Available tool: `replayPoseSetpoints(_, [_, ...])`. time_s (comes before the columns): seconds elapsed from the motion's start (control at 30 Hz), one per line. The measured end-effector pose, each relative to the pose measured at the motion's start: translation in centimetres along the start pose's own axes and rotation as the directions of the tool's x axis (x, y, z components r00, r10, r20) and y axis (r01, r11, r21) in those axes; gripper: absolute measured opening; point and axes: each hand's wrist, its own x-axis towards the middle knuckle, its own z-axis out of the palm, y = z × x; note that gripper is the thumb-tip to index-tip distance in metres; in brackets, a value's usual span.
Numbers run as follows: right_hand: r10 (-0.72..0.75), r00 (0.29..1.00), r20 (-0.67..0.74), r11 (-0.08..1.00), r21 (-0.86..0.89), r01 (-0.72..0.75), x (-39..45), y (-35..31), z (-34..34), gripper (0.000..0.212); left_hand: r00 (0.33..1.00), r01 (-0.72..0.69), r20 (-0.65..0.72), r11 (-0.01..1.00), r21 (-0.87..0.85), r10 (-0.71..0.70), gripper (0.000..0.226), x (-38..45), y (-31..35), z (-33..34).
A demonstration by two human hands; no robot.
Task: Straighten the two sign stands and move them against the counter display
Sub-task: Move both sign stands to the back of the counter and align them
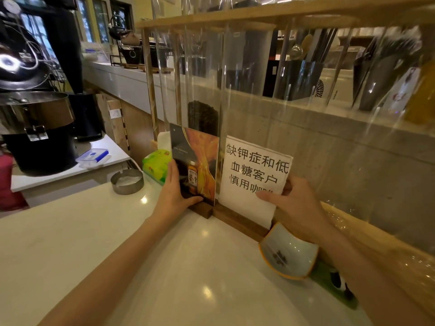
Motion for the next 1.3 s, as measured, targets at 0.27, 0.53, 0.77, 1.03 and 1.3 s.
replayPoseSetpoints(0.27, [-0.235, 0.971, 0.05, 0.938, -0.252, 0.24, 3.5, -8.2, -1.1, 0.021, 0.995, 0.08, 0.041, 0.982, 0.173, -0.088, 0.089, -2.6, 1.2, 1.3])
replayPoseSetpoints(0.53, [-0.222, 0.88, 0.42, 0.731, -0.526, 0.435, 7.5, -12.2, 3.3, 0.039, 0.96, 0.237, 0.114, 0.96, 0.148, -0.254, 0.077, -3.6, 1.7, 1.0])
replayPoseSetpoints(0.77, [-0.251, 0.853, 0.457, 0.697, -0.526, 0.487, 8.9, -12.4, 5.8, 0.033, 0.94, 0.316, 0.121, 0.948, 0.038, -0.318, 0.067, -4.0, 2.4, 1.2])
replayPoseSetpoints(1.03, [-0.287, 0.876, 0.388, 0.708, -0.53, 0.467, 9.5, -12.4, 6.4, 0.023, 0.944, 0.308, 0.119, 0.951, 0.025, -0.309, 0.053, -3.6, 2.7, 1.0])
replayPoseSetpoints(1.3, [-0.272, 0.913, 0.304, 0.743, -0.537, 0.4, 9.7, -12.5, 6.7, 0.024, 0.952, 0.269, 0.15, 0.963, 0.016, -0.268, 0.04, -2.9, 2.8, 1.1])
